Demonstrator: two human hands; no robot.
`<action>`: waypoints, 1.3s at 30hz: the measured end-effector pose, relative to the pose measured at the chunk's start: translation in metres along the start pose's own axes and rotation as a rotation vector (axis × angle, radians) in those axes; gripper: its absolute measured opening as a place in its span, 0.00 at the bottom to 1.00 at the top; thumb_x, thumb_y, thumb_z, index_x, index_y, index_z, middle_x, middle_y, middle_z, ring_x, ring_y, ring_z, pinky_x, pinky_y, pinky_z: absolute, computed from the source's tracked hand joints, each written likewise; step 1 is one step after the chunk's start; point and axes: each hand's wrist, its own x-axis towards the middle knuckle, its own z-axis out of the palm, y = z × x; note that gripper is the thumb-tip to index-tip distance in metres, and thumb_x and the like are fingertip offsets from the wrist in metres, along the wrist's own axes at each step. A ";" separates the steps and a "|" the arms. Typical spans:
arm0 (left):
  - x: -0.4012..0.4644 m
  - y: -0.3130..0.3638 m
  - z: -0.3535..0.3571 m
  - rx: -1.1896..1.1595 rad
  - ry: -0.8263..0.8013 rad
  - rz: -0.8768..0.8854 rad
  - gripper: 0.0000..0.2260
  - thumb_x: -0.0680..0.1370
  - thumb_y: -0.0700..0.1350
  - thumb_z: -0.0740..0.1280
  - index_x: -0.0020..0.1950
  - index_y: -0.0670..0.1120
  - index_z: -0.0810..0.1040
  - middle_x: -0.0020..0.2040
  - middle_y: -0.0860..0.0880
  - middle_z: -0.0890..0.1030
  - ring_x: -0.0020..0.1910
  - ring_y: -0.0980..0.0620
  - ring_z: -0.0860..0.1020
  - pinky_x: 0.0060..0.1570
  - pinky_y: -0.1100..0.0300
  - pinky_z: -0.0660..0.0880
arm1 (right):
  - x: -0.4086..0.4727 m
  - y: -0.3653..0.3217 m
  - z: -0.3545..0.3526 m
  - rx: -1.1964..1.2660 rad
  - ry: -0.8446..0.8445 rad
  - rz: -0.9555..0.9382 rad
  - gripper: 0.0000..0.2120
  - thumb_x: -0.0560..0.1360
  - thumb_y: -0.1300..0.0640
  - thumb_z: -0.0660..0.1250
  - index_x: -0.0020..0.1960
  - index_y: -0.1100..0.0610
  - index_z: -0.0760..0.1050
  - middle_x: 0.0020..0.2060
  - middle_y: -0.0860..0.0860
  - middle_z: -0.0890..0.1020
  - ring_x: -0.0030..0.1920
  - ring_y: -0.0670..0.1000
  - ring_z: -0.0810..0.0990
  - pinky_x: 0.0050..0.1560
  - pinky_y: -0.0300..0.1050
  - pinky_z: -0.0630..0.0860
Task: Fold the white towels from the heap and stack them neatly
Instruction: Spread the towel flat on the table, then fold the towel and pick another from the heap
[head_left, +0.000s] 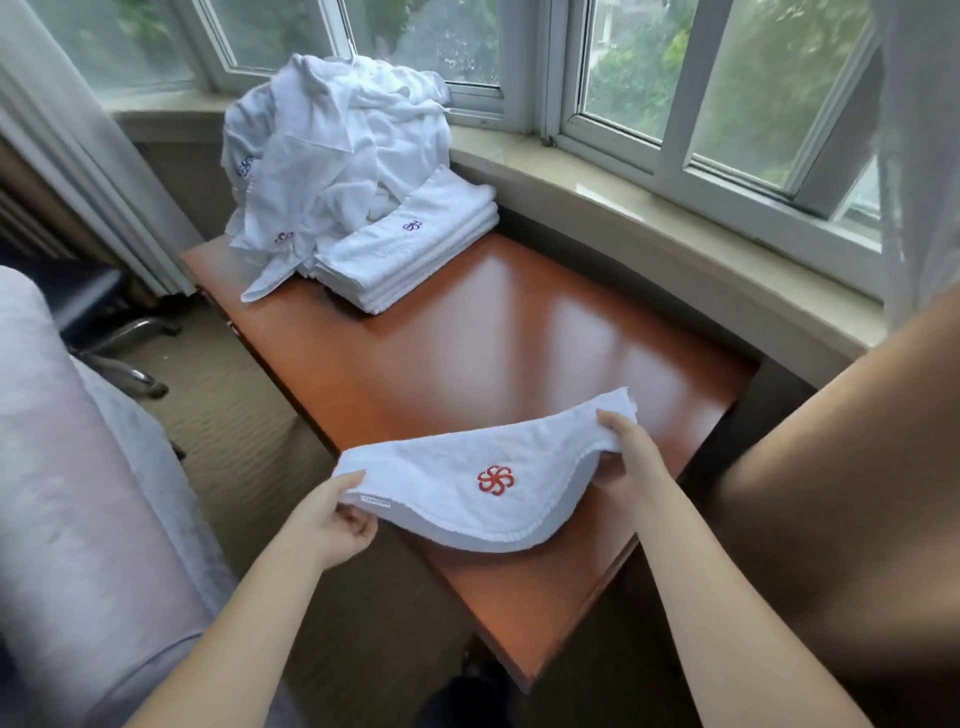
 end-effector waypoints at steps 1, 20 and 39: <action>-0.008 0.004 0.001 0.002 -0.009 0.057 0.03 0.77 0.41 0.67 0.44 0.45 0.75 0.36 0.49 0.74 0.32 0.55 0.68 0.38 0.60 0.70 | -0.007 -0.002 0.012 0.018 -0.028 -0.009 0.10 0.74 0.55 0.68 0.53 0.58 0.75 0.38 0.54 0.81 0.40 0.54 0.80 0.42 0.46 0.75; -0.013 0.267 -0.010 0.257 -0.452 0.550 0.12 0.81 0.45 0.63 0.63 0.45 0.73 0.54 0.42 0.76 0.49 0.46 0.77 0.40 0.57 0.79 | -0.027 0.018 0.292 0.015 -0.192 -0.287 0.16 0.72 0.57 0.66 0.58 0.60 0.74 0.41 0.55 0.80 0.39 0.53 0.80 0.38 0.43 0.76; 0.073 0.472 0.119 0.304 -0.702 0.558 0.10 0.79 0.41 0.63 0.38 0.47 0.72 0.27 0.53 0.73 0.24 0.57 0.73 0.25 0.66 0.70 | 0.093 -0.061 0.473 0.159 -0.151 -0.458 0.16 0.73 0.56 0.65 0.59 0.60 0.76 0.44 0.54 0.81 0.44 0.54 0.79 0.37 0.42 0.75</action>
